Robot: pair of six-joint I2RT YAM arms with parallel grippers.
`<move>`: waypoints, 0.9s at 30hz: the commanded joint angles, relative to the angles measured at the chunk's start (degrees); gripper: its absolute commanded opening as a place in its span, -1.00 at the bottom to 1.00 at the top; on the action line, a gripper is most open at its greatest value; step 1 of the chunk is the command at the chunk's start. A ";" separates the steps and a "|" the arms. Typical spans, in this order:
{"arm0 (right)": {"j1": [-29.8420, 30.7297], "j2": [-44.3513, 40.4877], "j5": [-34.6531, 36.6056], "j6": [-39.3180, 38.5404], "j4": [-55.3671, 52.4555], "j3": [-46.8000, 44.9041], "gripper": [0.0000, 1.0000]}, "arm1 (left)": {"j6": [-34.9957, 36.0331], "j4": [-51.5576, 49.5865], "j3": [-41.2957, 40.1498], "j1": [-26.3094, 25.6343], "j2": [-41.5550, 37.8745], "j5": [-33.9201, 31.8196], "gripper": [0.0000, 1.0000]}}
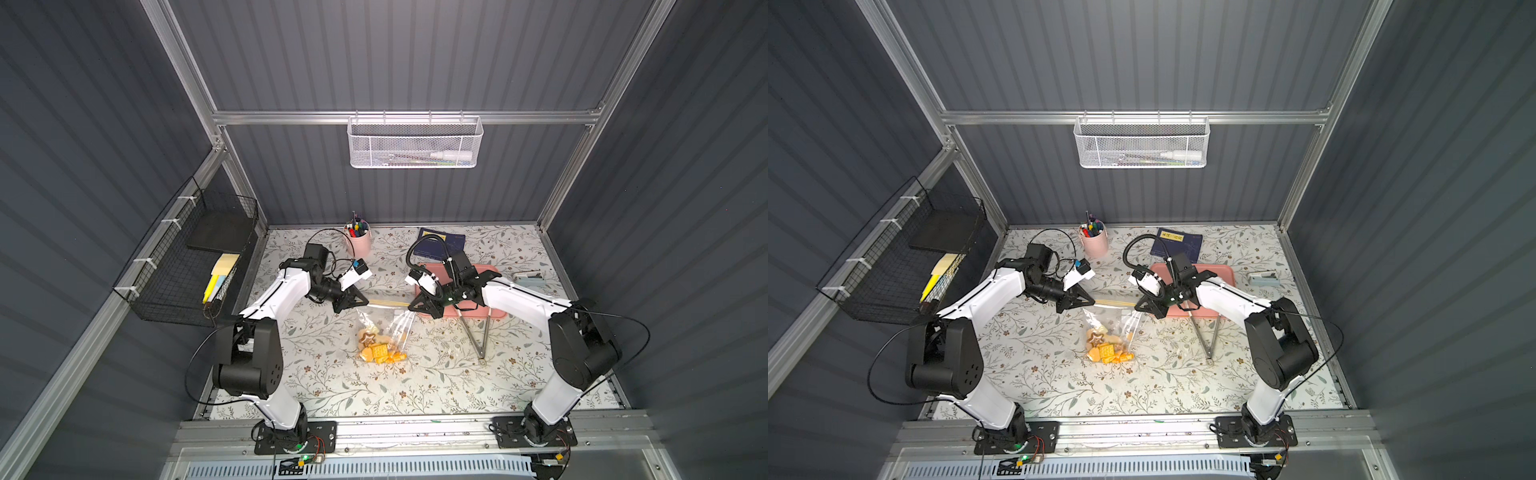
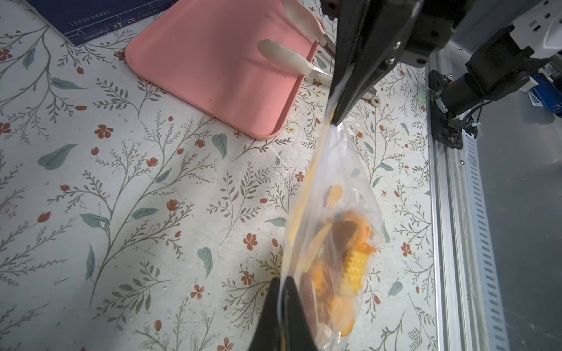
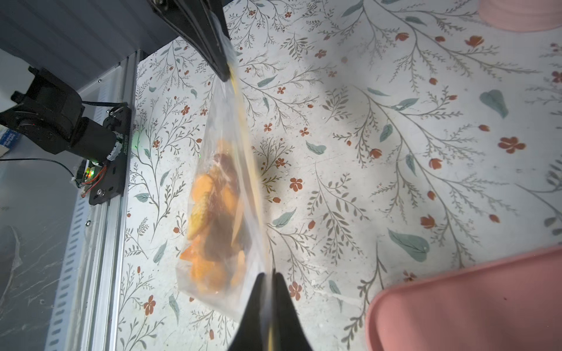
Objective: Put the cookies into a resealable bag to prevent moisture
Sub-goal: Close the ziploc bag at the center of the board.
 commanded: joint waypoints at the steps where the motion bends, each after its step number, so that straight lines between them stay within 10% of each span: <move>1: -0.36 -0.76 -0.35 -0.36 -2.19 -0.52 -1.00 | 0.72 -0.66 -0.27 0.51 -1.07 -0.27 -1.00; 6: -0.29 -1.53 -1.21 0.30 -1.59 -0.50 -1.00 | -0.23 1.57 -1.15 0.43 -1.03 1.53 -0.95; 10: -0.21 -1.63 -1.69 0.31 -1.79 -0.07 -1.00 | -3.76 8.07 -3.71 -0.44 -1.50 5.33 -0.21; 13: -0.19 -1.64 -1.86 0.25 -2.23 0.25 -1.00 | -5.16 10.93 -4.40 -2.13 -0.97 5.84 -0.13; 15: -0.14 -1.95 -1.71 0.19 -2.36 0.28 -1.00 | -5.17 10.73 -3.75 -2.82 -0.01 5.63 -0.19; 17: -0.19 -2.32 -1.62 0.05 -2.43 0.19 -1.00 | -5.25 10.80 -3.27 -2.91 0.61 5.66 -0.93; 18: -0.17 -2.48 -1.57 -0.10 -2.53 0.12 -1.00 | -5.46 10.86 -3.18 -2.92 0.62 5.62 -1.00; 21: -0.12 -2.67 -1.54 -0.32 -2.68 -0.13 -1.00 | -4.83 9.73 -2.72 -2.92 0.26 5.21 -1.00; 23: -0.18 -2.61 -1.35 -0.17 -2.51 -0.32 -1.00 | -4.77 7.95 -2.57 -2.92 -0.13 3.01 -0.28; 24: -0.14 -2.68 -1.25 -0.12 -2.59 -0.32 -1.00 | -3.63 6.08 -2.56 -2.84 -0.47 1.95 -0.24; 27: -0.15 -3.17 -1.21 -0.30 -2.91 -0.26 -1.00 | -2.07 3.09 -3.57 -2.26 -2.19 -1.26 -1.00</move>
